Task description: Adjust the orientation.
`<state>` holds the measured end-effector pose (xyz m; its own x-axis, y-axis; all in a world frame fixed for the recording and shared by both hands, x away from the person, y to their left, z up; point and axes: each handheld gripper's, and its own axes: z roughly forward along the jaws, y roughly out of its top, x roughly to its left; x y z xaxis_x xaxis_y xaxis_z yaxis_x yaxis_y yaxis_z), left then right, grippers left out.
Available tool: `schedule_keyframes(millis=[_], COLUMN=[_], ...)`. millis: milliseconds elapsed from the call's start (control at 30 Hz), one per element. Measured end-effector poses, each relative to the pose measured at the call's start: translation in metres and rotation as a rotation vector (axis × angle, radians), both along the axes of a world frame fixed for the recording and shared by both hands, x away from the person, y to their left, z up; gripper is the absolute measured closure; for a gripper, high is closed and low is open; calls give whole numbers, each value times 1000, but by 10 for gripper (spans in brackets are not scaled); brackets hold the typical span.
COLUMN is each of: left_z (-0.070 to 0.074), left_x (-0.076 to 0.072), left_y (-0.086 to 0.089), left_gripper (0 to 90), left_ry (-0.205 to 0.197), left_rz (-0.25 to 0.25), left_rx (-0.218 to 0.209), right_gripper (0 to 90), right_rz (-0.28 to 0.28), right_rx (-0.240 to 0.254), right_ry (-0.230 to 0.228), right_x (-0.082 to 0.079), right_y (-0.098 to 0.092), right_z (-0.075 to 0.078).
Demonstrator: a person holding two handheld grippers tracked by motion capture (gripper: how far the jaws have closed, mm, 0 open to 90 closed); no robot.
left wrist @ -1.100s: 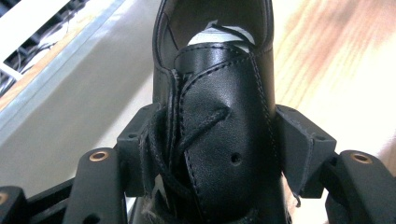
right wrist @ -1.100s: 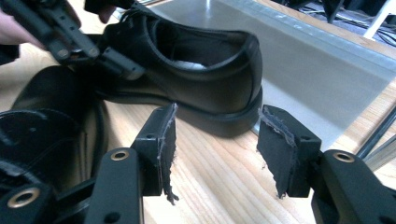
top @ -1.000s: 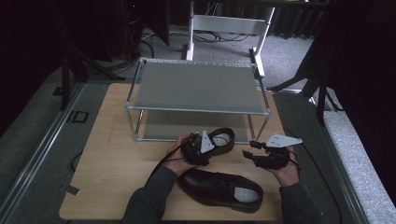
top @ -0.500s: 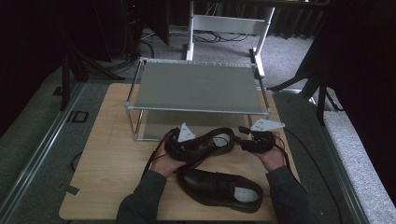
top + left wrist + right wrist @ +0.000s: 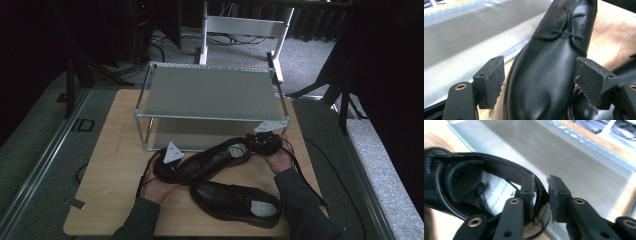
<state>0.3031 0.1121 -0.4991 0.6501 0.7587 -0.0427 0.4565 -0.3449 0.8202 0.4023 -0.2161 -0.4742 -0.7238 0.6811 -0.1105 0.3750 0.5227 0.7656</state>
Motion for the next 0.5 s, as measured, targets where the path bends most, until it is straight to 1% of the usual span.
schedule_keyframes(millis=[33, 67, 133, 167, 200, 300, 333, 367, 400, 500], left_z=[-1, -2, -3, -4, -5, -10, -10, -12, -14, -17], left_x=[-1, -3, -4, -7, -7, -7, -7, -6, -6, -7], left_y=[1, 2, 3, 5, 7, 10, 10, 10, 10, 8], left_gripper=[249, 257, 262, 262, 262, 264, 264, 264, 264, 264], left_ry=[2, 4, 7, 10, 13, 29, 29, 38, 42, 51], left_rz=[3, 5, 6, 12, 16, 30, 30, 33, 33, 32], left_rx=[-3, -4, -3, -4, -6, -11, -11, -13, -7, -5], right_gripper=[769, 776, 780, 781, 784, 796, 796, 797, 797, 794], right_rz=[-5, -9, -14, -22, -50, -98, -98, -118, -147, -187], right_rx=[-18, -27, -29, -28, -35, -62, -62, -57, -47, -44], right_ry=[-13, -17, -14, -5, -6, -5, -5, 4, 28, 50], right_x=[-3, -5, -8, -10, -18, -30, -30, -34, -43, -63], right_y=[0, 0, -2, -4, -11, -23, -23, -28, -39, -56], right_z=[0, 1, 1, 2, 2, 4, 4, 5, 6, 7])
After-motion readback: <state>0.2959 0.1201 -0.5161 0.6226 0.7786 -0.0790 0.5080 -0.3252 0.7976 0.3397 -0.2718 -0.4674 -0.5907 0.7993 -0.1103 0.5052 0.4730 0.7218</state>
